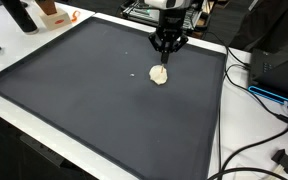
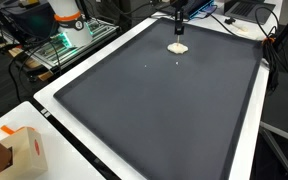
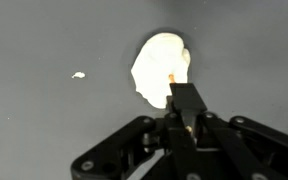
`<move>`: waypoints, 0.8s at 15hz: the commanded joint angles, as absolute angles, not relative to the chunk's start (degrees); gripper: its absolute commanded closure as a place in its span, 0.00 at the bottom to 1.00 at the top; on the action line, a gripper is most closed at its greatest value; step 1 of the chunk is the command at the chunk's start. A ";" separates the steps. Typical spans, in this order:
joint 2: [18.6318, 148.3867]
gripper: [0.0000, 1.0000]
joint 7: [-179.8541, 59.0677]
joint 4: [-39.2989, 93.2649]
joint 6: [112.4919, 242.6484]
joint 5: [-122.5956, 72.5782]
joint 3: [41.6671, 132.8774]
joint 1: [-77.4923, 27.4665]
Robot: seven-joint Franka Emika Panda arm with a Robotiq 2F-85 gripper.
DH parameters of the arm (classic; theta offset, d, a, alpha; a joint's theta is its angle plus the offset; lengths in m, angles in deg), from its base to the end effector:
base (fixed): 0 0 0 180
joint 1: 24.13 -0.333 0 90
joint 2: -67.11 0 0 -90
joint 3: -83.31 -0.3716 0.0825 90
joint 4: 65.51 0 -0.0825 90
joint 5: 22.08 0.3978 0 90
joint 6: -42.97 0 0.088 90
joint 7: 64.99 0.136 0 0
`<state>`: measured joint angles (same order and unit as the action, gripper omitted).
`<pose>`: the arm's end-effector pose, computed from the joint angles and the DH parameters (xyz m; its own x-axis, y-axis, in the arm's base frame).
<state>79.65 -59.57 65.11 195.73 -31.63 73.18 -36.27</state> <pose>0.5316 0.2197 0.2914 0.8942 0.4127 0.1732 0.4113 -0.9104 0.0460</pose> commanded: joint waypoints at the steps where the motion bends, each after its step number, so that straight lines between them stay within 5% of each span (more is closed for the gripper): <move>1: 76.85 0.97 -59.53 65.81 193.26 -32.09 73.45 -37.22; 12: 70.14 0.97 -57.91 66.71 189.69 -34.19 72.34 -38.37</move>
<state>73.08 -59.42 65.11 191.82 -32.90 72.75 -37.93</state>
